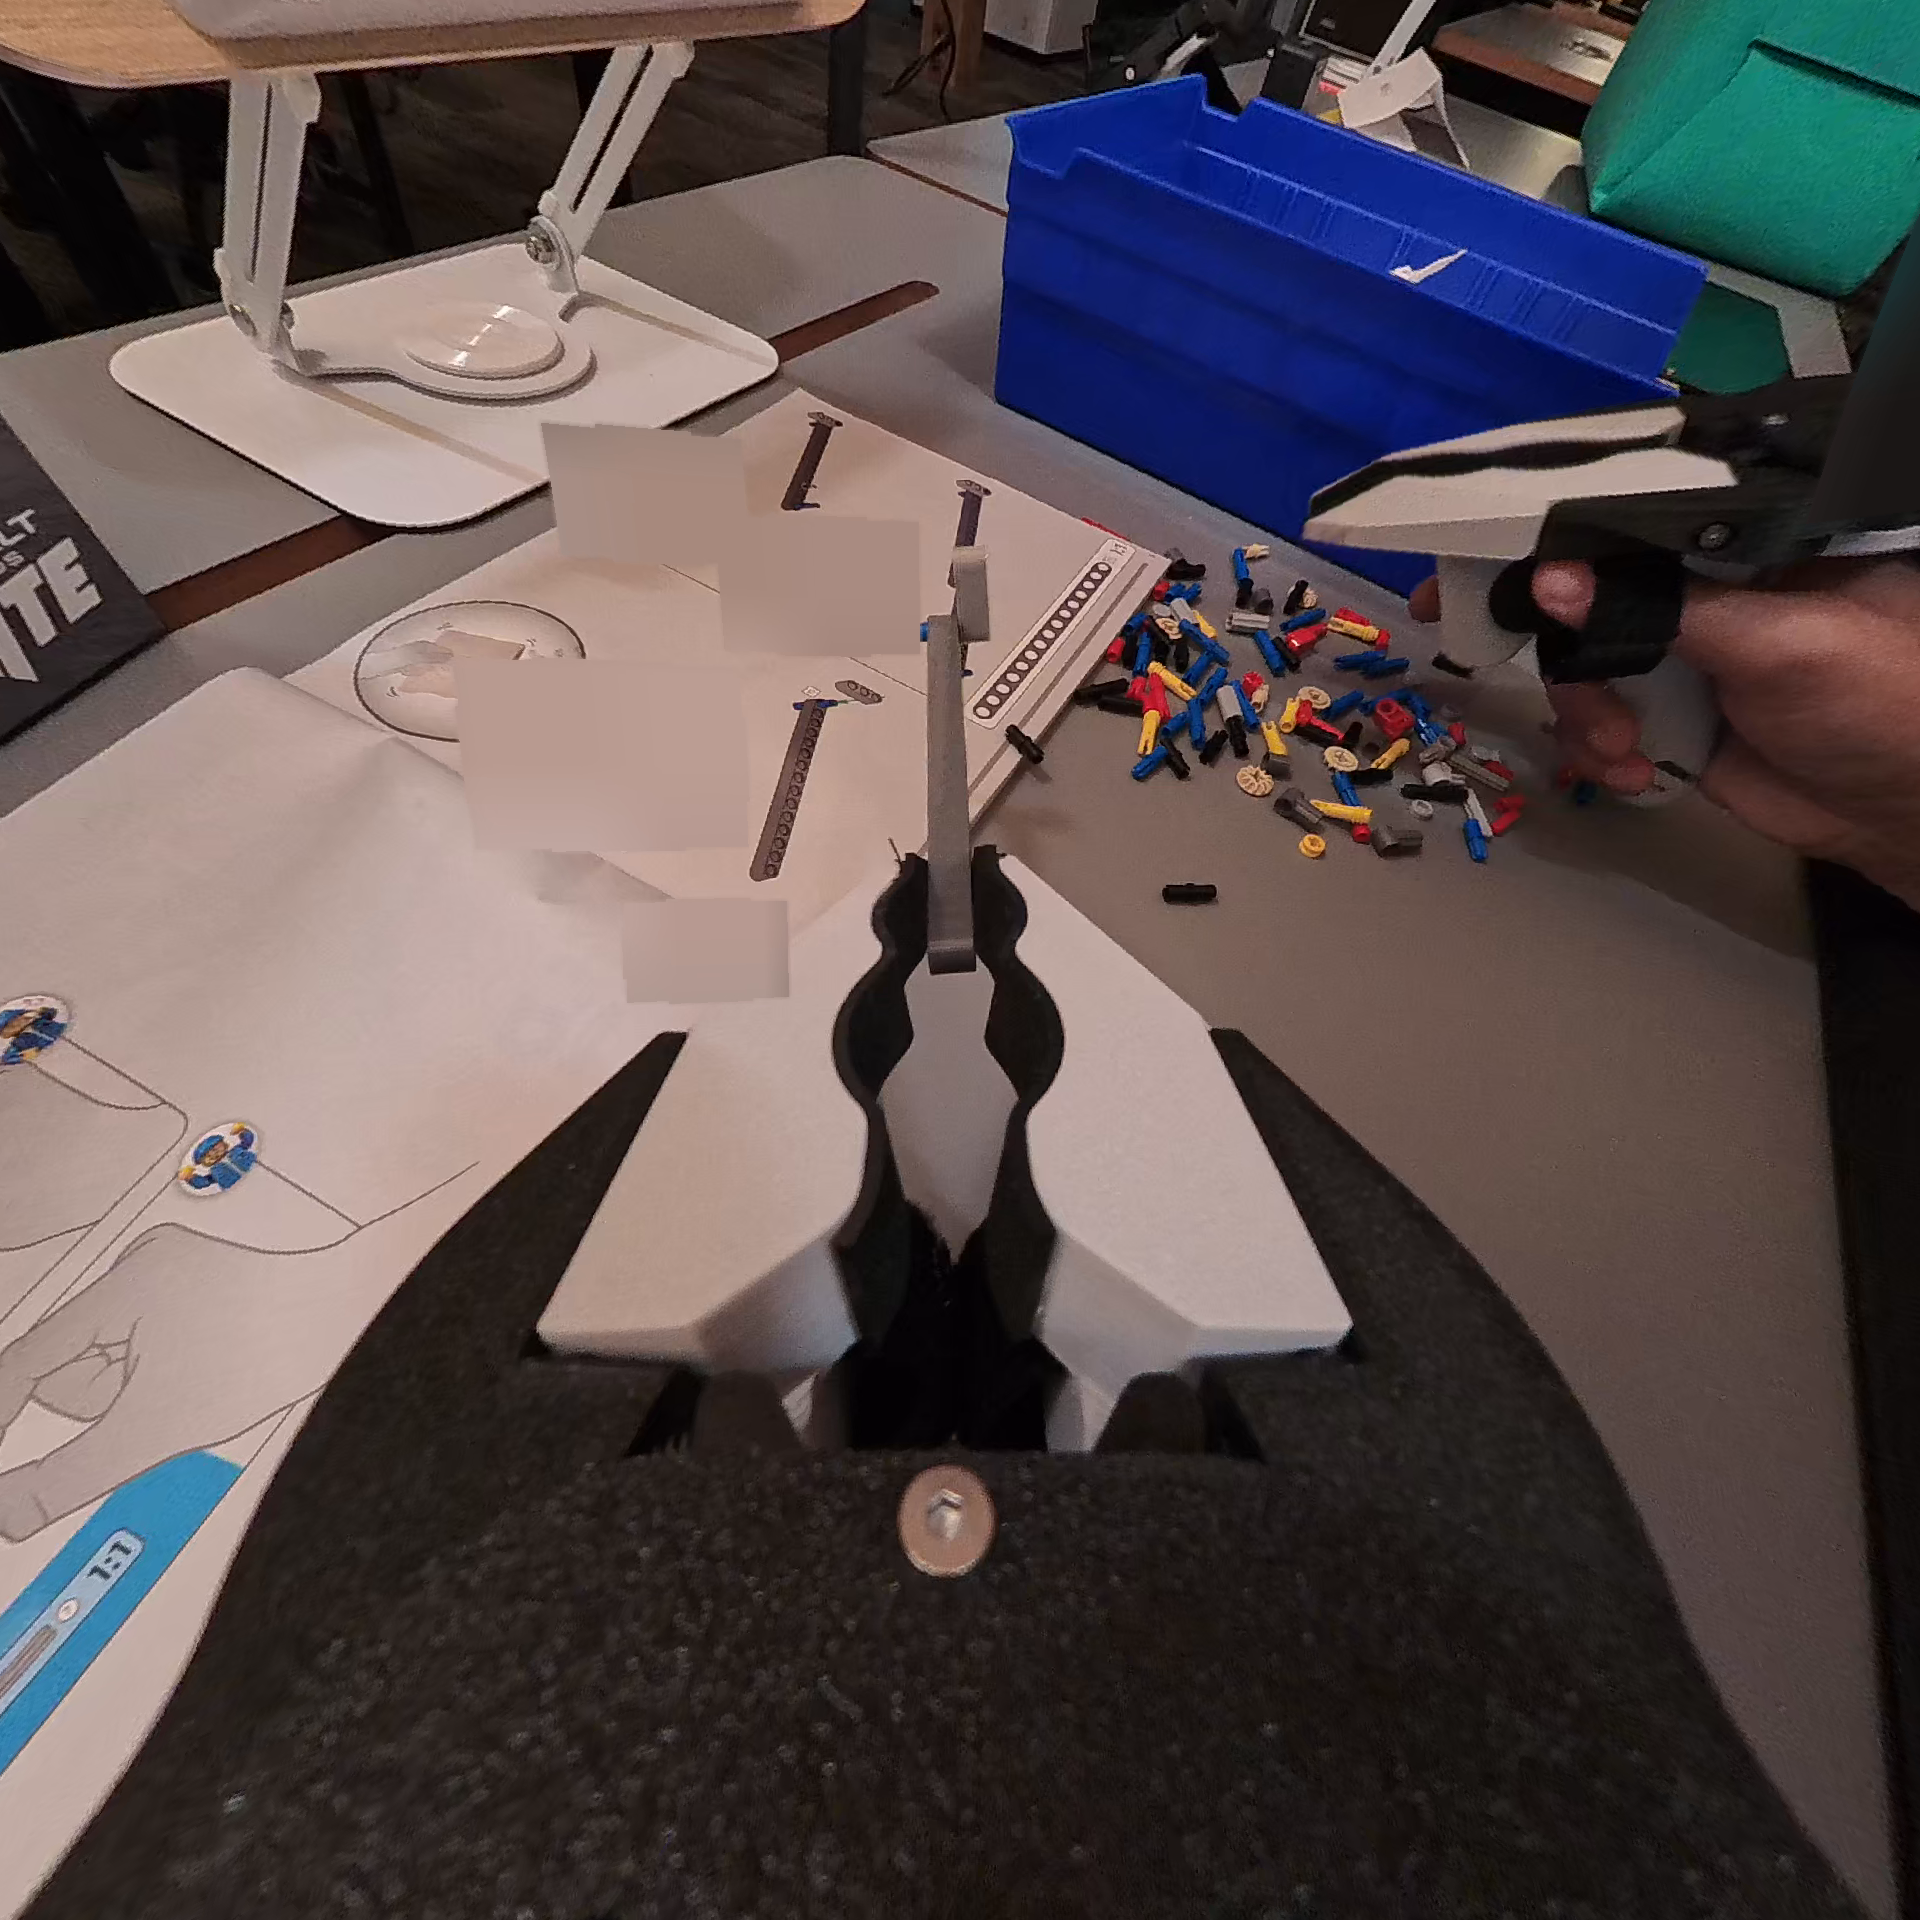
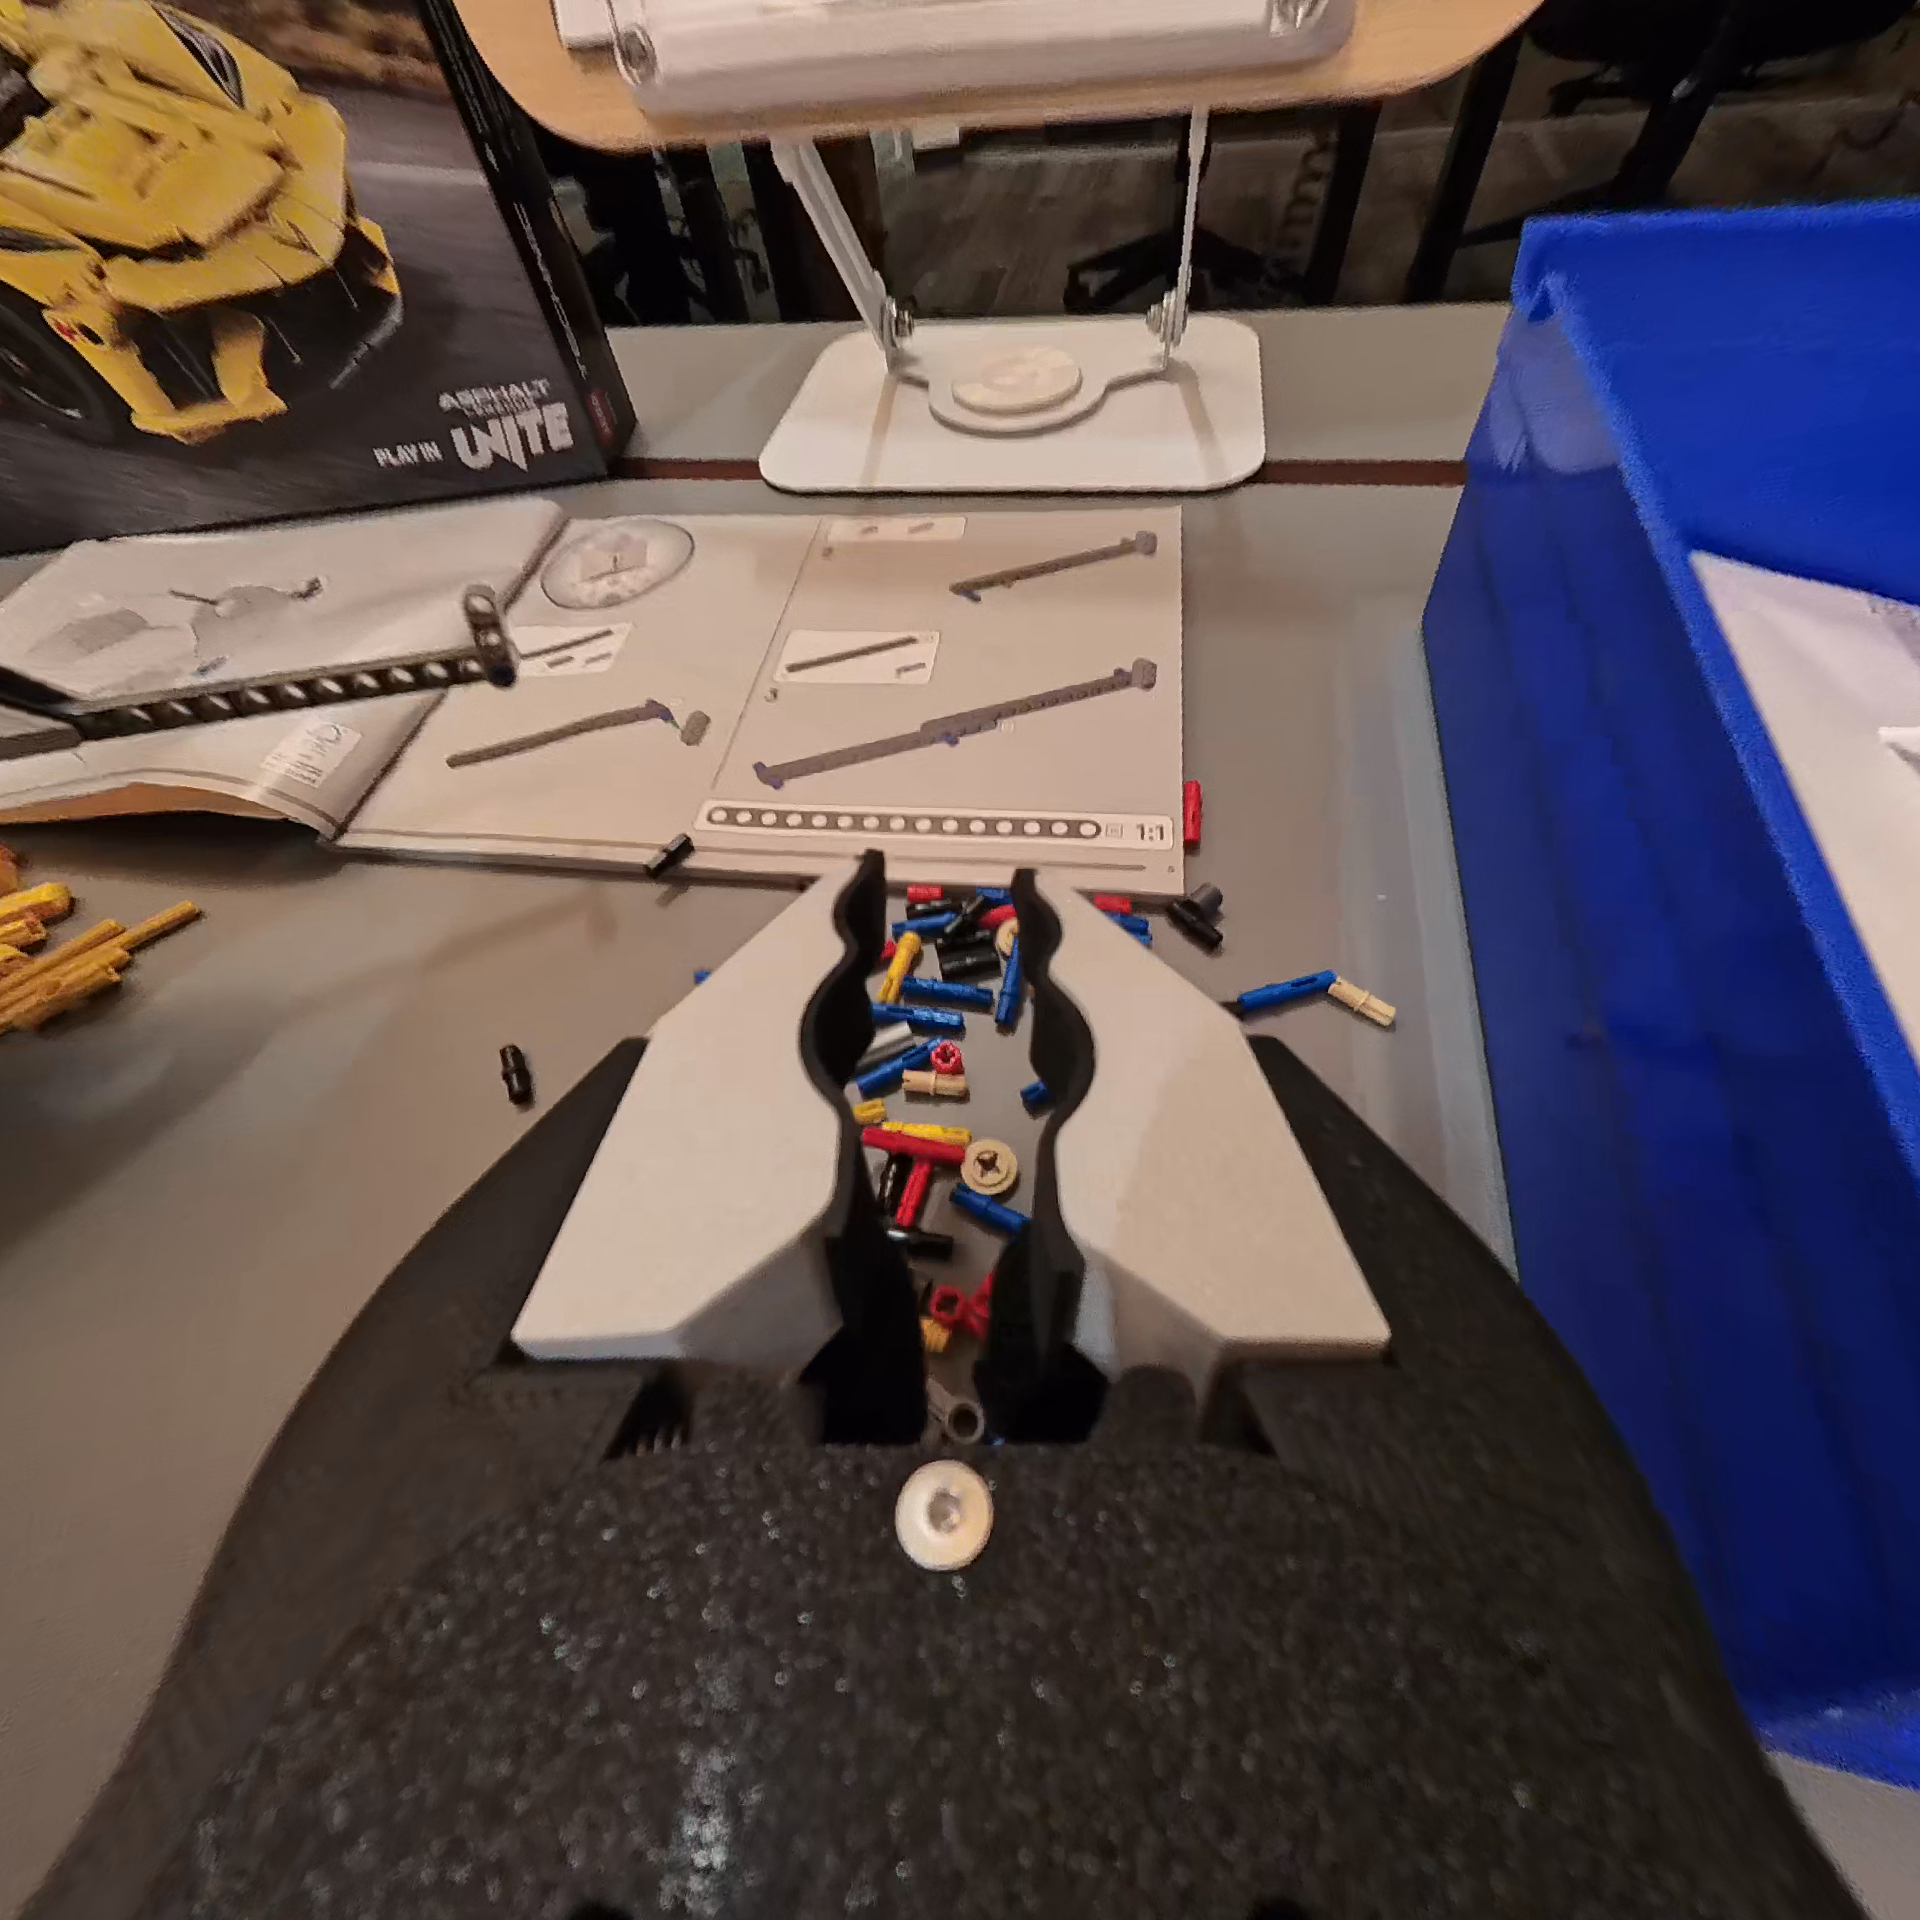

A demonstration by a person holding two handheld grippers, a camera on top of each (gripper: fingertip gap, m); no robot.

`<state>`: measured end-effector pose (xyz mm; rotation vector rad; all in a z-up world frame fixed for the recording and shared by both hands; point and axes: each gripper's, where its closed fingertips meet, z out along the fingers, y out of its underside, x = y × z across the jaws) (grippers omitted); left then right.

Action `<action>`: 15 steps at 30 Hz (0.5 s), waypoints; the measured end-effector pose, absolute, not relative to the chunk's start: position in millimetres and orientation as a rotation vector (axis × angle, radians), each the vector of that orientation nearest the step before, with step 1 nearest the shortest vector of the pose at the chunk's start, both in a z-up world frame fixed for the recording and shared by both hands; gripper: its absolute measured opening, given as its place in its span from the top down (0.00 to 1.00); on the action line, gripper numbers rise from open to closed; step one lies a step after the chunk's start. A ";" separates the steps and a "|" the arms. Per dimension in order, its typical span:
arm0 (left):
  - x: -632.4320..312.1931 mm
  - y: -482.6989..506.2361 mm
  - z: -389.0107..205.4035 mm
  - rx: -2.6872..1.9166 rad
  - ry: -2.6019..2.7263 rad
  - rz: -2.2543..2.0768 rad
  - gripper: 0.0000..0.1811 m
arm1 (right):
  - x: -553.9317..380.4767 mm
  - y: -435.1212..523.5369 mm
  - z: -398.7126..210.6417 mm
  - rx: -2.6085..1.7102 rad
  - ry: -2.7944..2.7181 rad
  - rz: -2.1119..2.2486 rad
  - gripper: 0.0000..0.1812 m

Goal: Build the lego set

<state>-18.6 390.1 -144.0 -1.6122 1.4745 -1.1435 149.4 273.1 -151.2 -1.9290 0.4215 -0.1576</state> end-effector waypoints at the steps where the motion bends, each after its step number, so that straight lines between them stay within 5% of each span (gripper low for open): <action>1: -18.6 390.4 -143.9 -1.612 1.473 -1.141 0.96 | 149.5 273.3 -147.6 -1.904 0.417 -0.160 0.87; 8: -17.3 385.2 -145.4 -1.602 1.499 -1.137 0.96 | 152.9 269.0 -129.7 -1.821 0.376 -0.218 0.79; 15: -18.4 385.7 -142.5 -1.603 1.487 -1.155 0.96 | 129.9 260.8 -143.6 -2.043 0.300 -0.178 0.81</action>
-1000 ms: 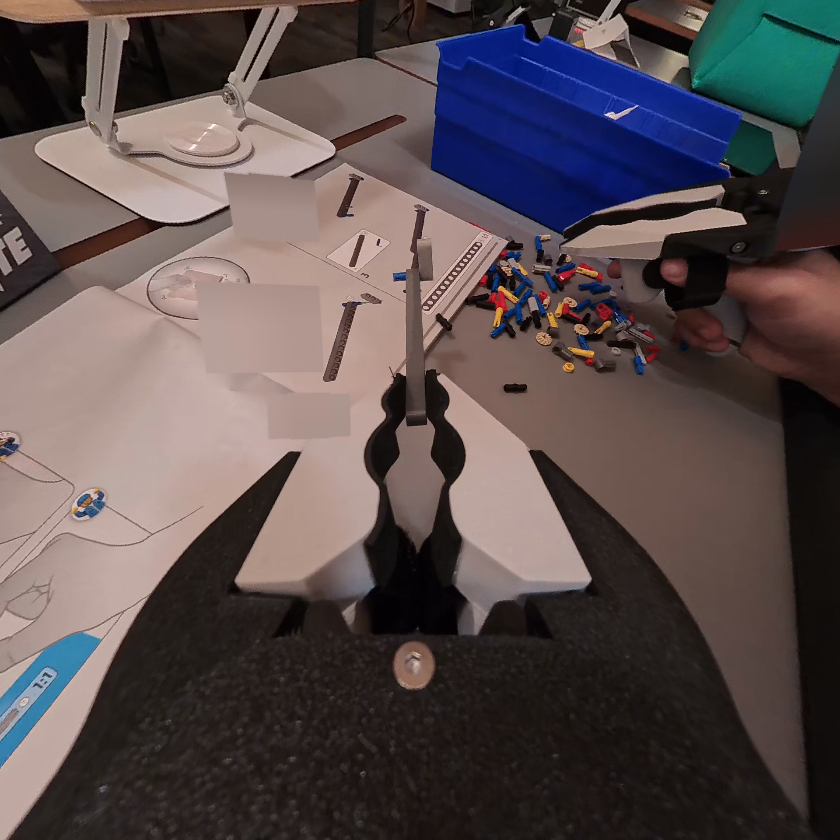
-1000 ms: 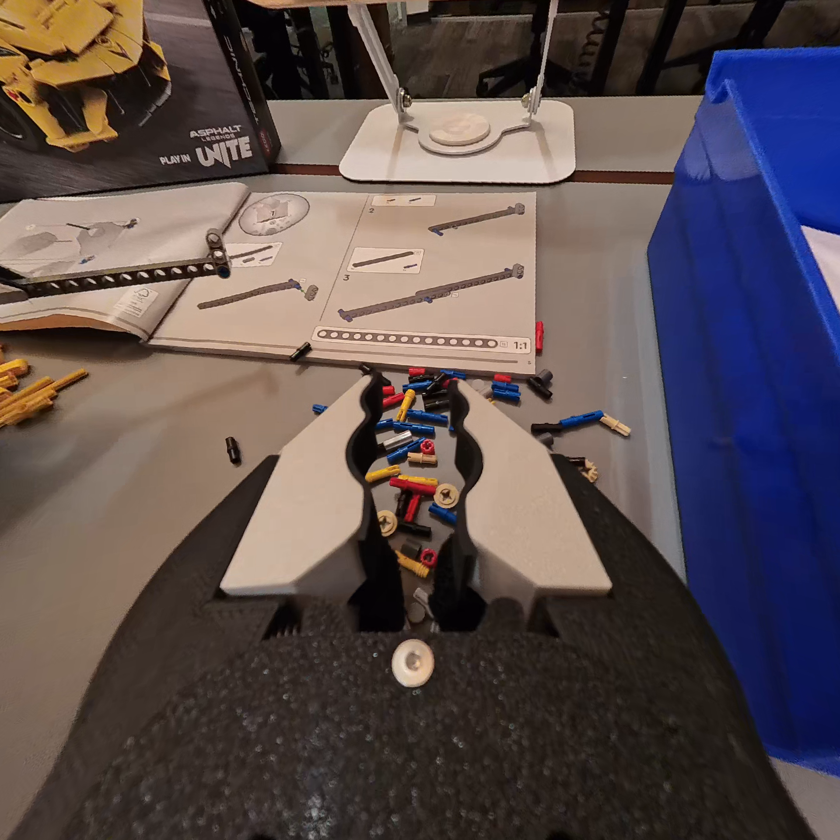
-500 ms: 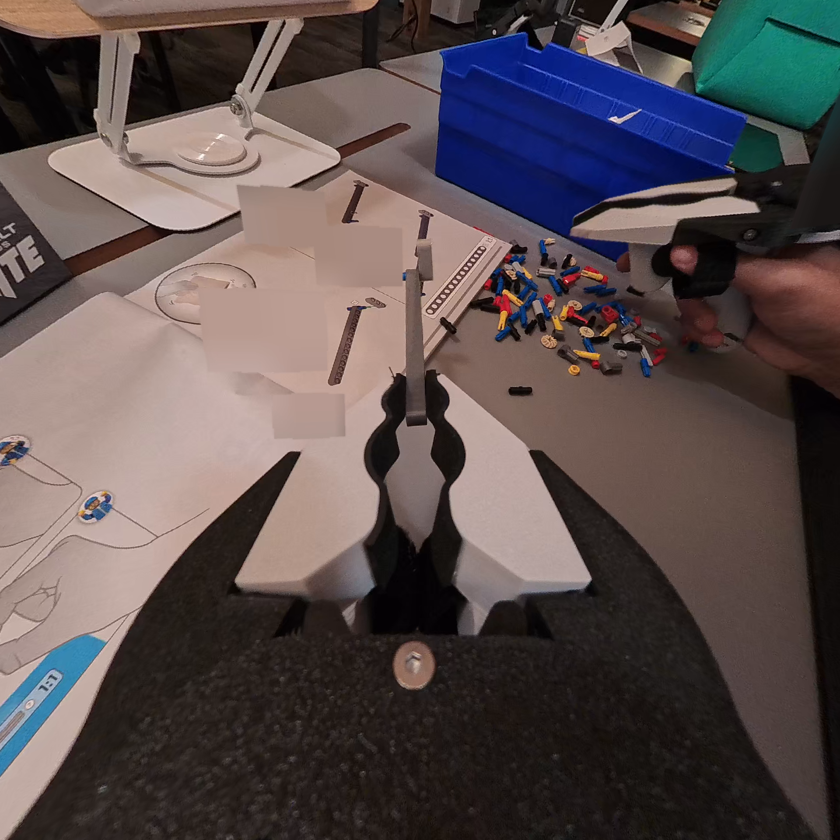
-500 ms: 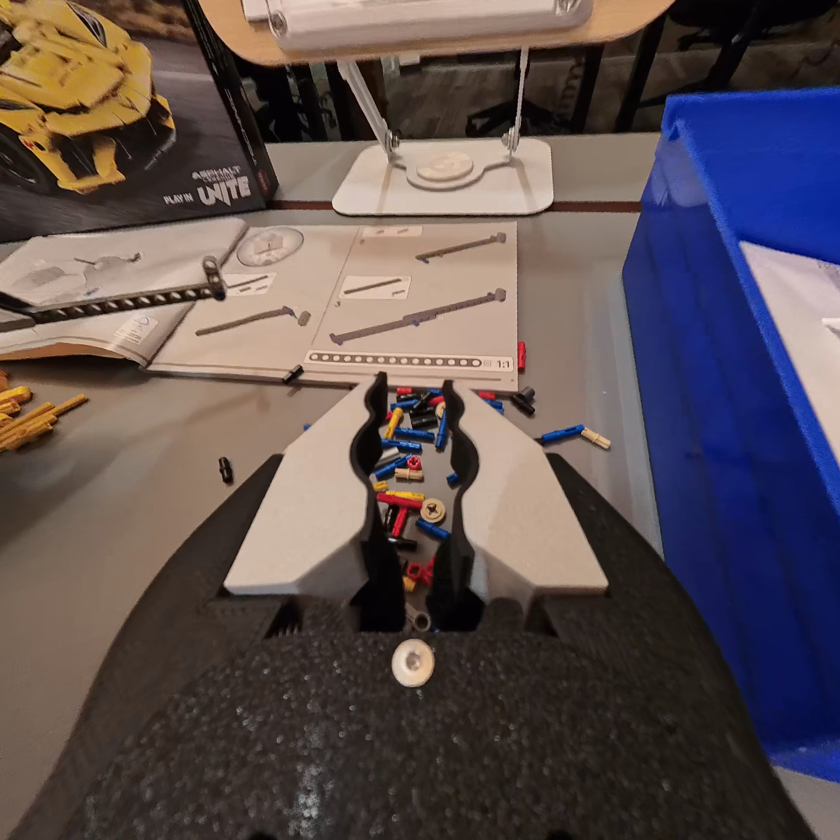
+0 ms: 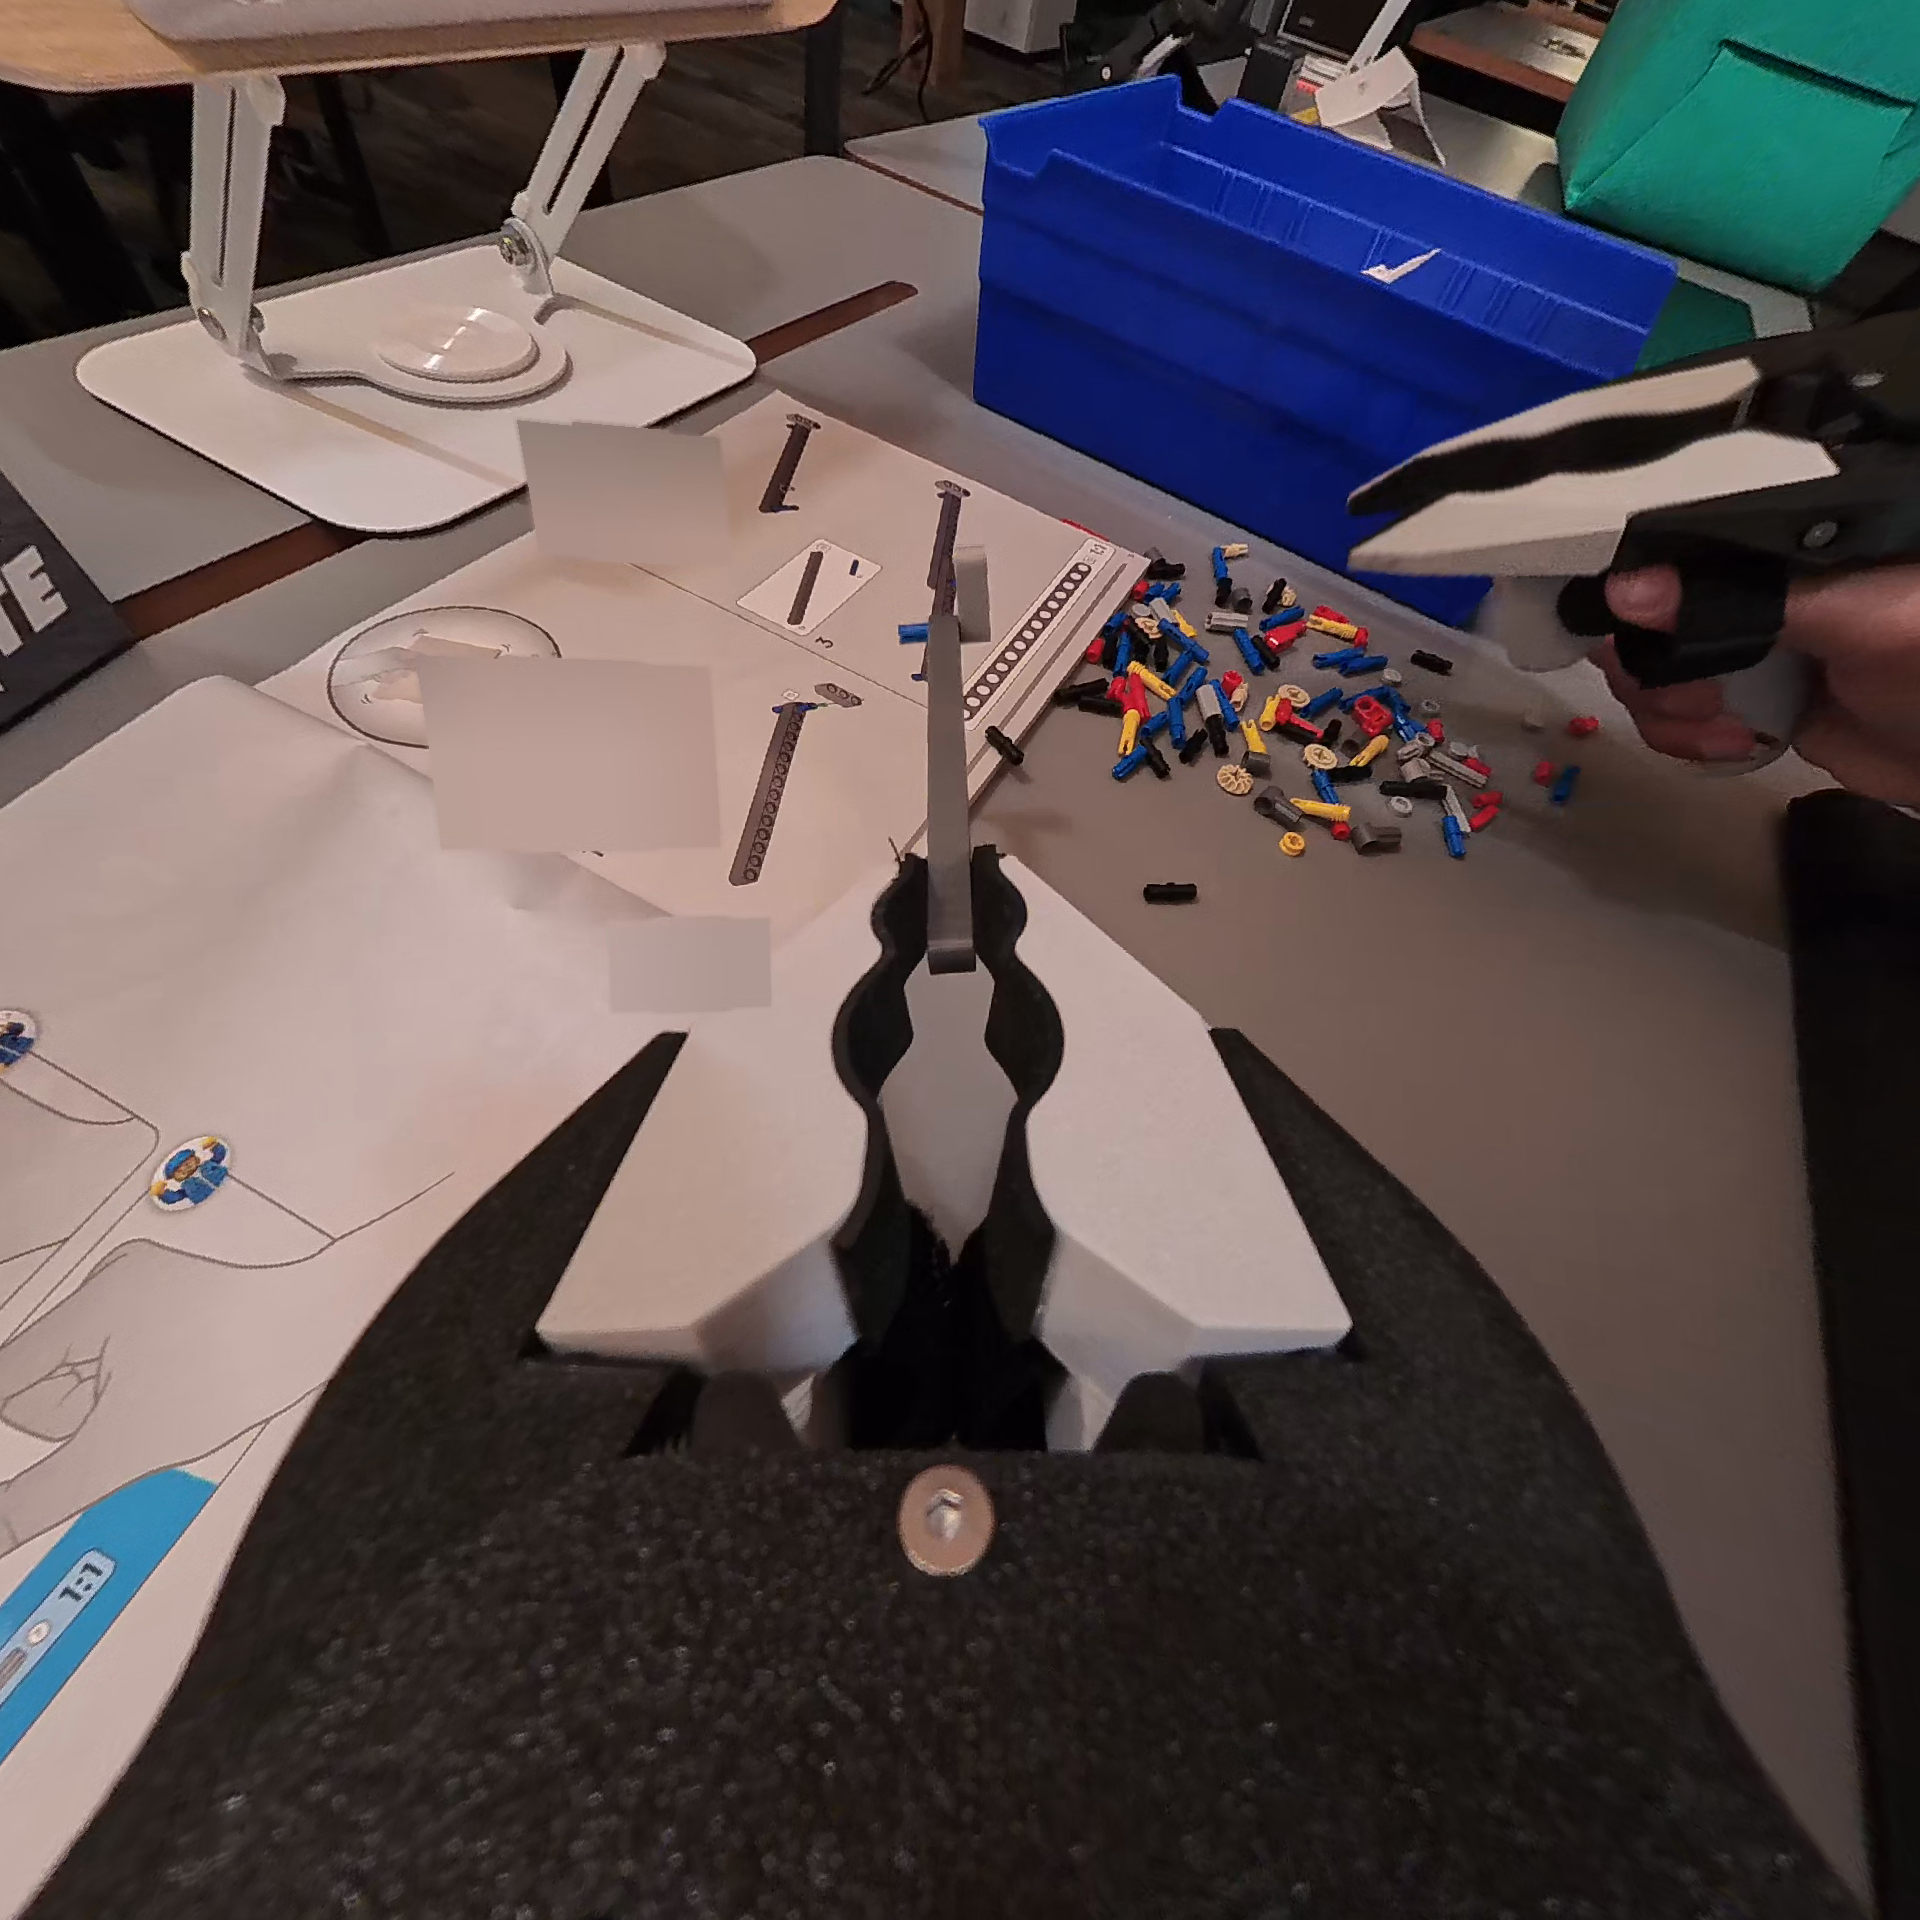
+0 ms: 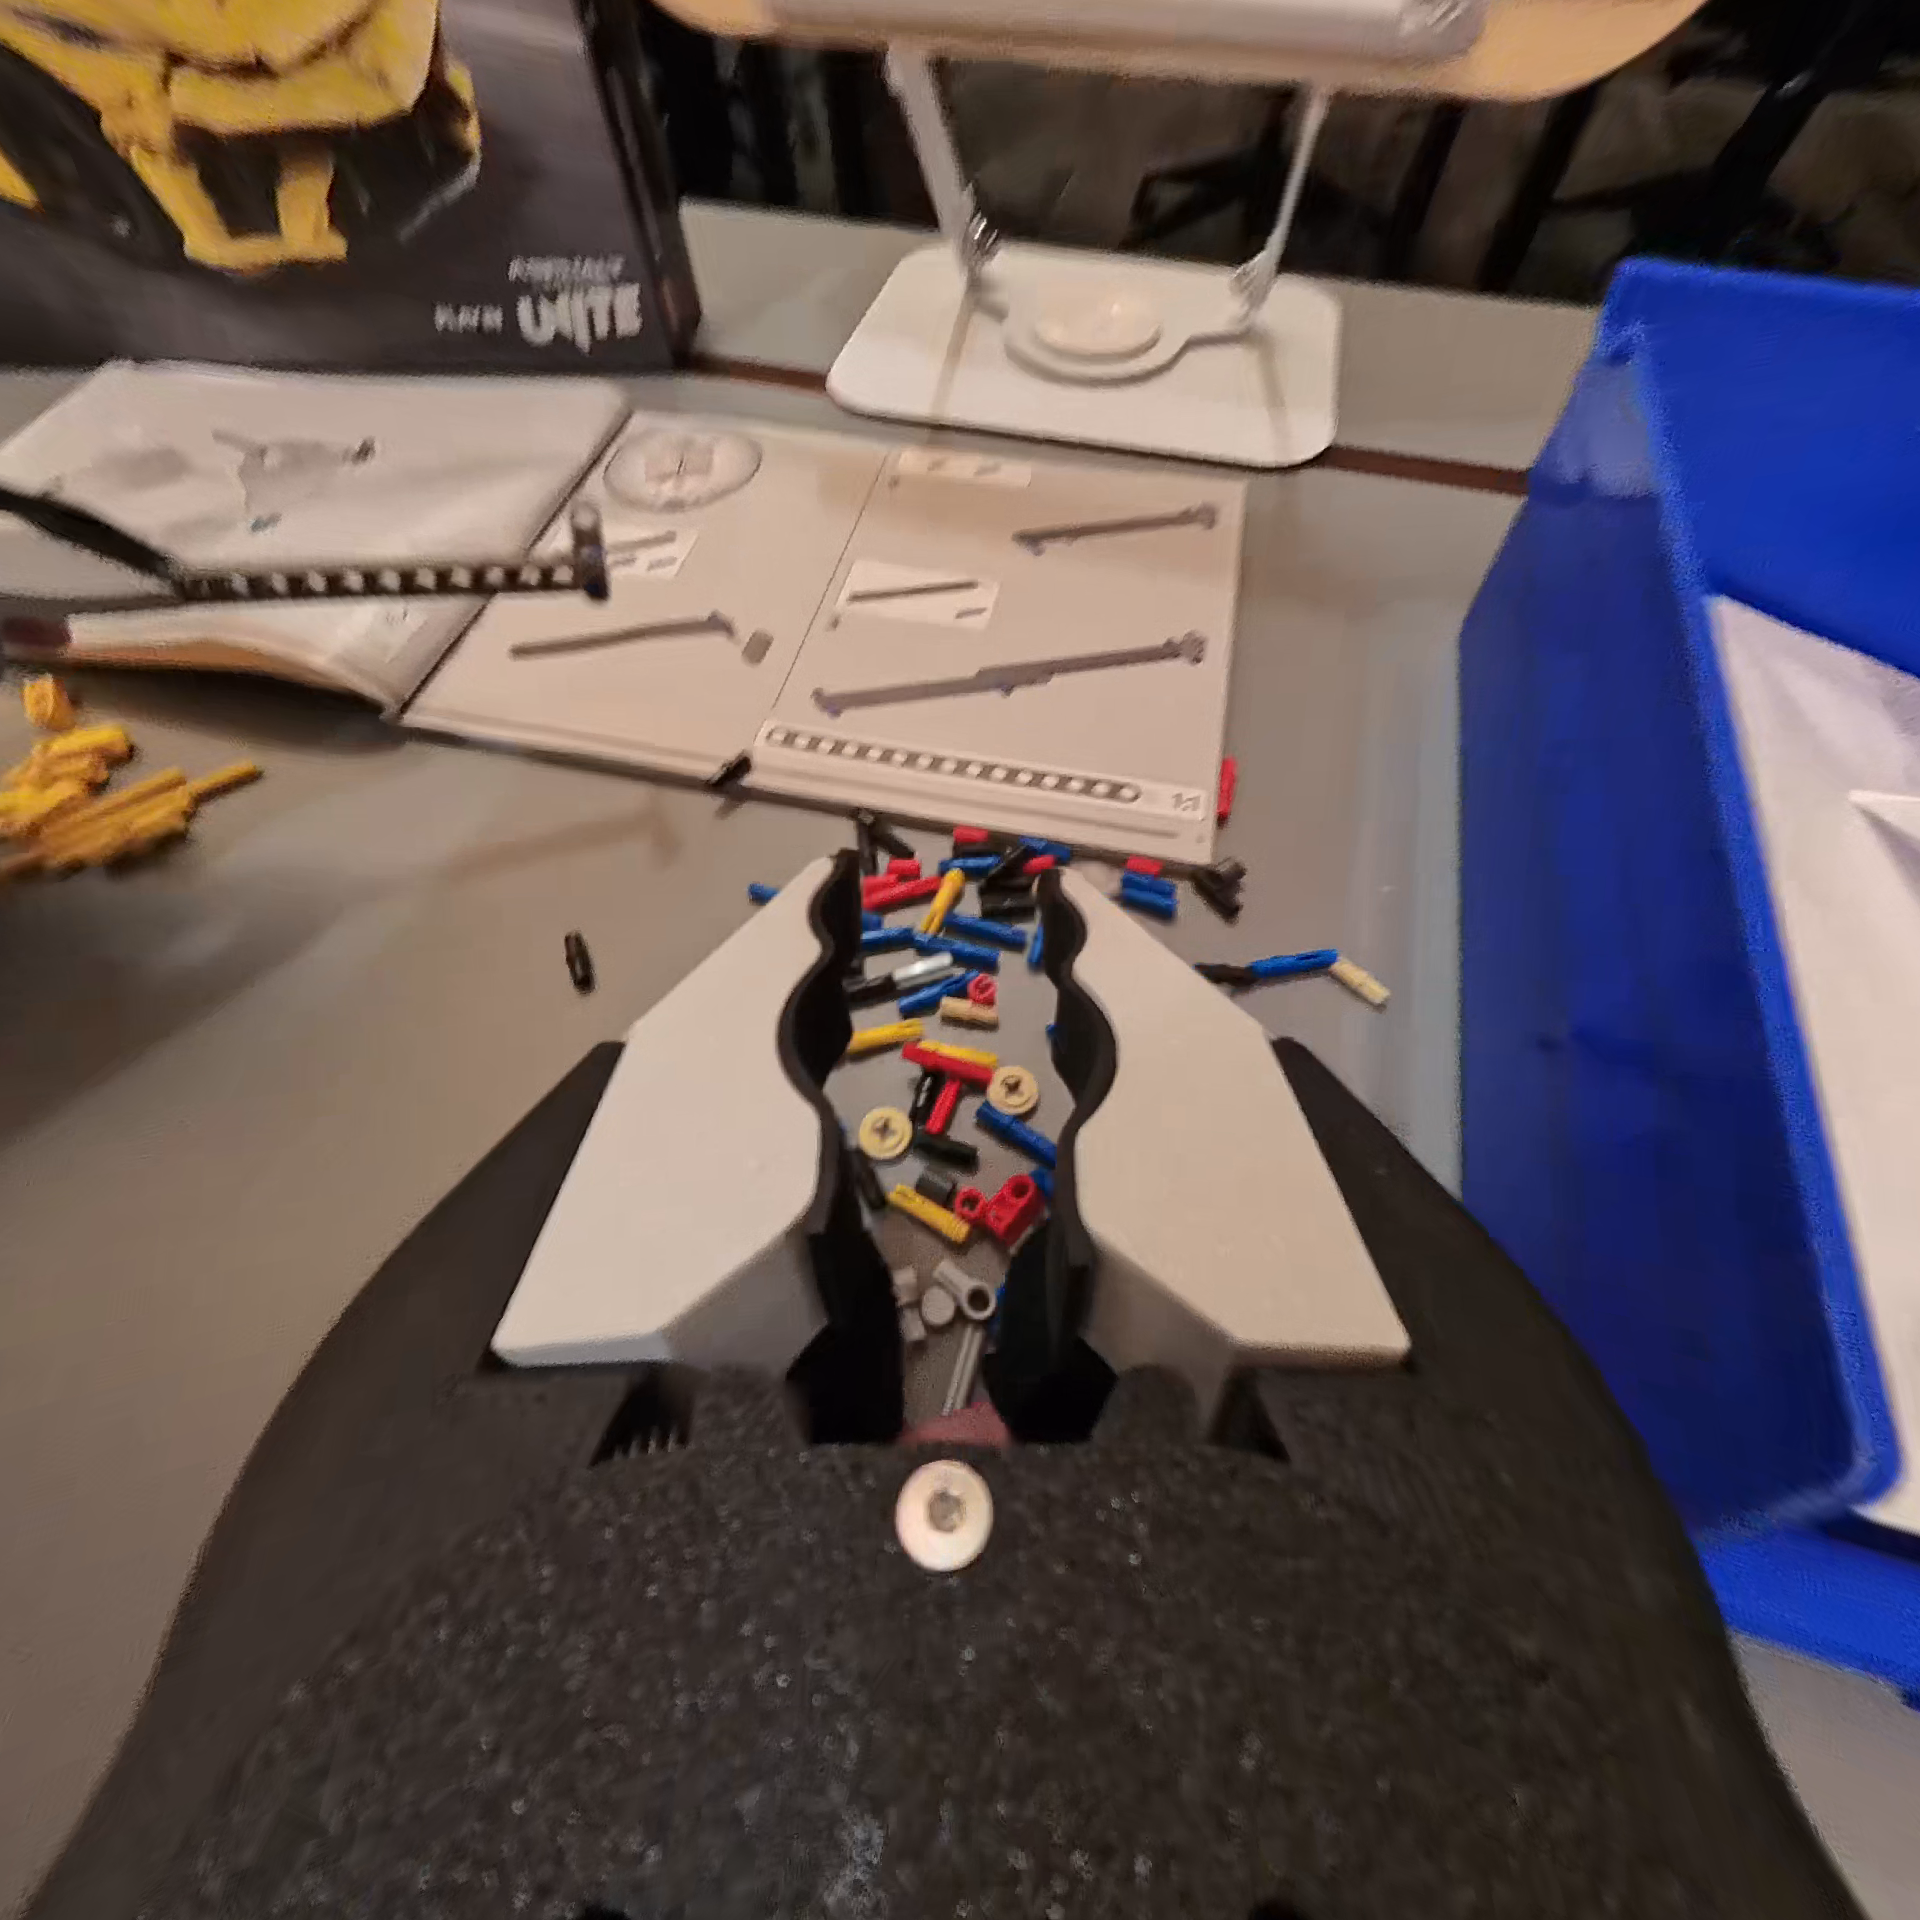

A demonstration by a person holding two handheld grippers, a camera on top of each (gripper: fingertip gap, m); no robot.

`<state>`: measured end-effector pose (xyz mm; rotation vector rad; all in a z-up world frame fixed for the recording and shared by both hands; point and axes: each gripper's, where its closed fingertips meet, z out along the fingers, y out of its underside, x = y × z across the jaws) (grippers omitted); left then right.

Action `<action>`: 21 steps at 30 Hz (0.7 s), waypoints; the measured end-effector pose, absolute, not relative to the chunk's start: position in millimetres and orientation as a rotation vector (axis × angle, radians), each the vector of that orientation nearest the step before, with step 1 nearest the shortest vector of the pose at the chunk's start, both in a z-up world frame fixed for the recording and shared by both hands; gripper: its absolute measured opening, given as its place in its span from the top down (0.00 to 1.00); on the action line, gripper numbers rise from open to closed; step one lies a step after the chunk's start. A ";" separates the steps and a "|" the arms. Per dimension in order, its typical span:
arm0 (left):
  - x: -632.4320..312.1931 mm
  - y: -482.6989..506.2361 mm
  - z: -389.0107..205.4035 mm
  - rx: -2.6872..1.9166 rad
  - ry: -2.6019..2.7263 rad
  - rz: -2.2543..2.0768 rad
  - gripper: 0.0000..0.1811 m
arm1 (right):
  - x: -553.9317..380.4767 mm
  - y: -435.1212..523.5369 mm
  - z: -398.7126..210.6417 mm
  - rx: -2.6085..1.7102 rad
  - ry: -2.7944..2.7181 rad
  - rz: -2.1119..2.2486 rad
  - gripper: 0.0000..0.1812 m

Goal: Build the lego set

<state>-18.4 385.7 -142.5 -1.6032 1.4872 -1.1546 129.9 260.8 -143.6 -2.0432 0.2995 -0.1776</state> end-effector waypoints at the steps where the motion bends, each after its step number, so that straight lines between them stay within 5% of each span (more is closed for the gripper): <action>1: -18.5 385.6 -143.1 -1.606 1.487 -1.155 0.96 | 125.7 262.7 -150.3 -2.094 0.270 -0.167 0.82; 21: -17.0 381.8 -147.4 -1.614 1.500 -1.178 0.96 | 137.8 280.3 -213.5 -2.412 0.237 -0.119 0.87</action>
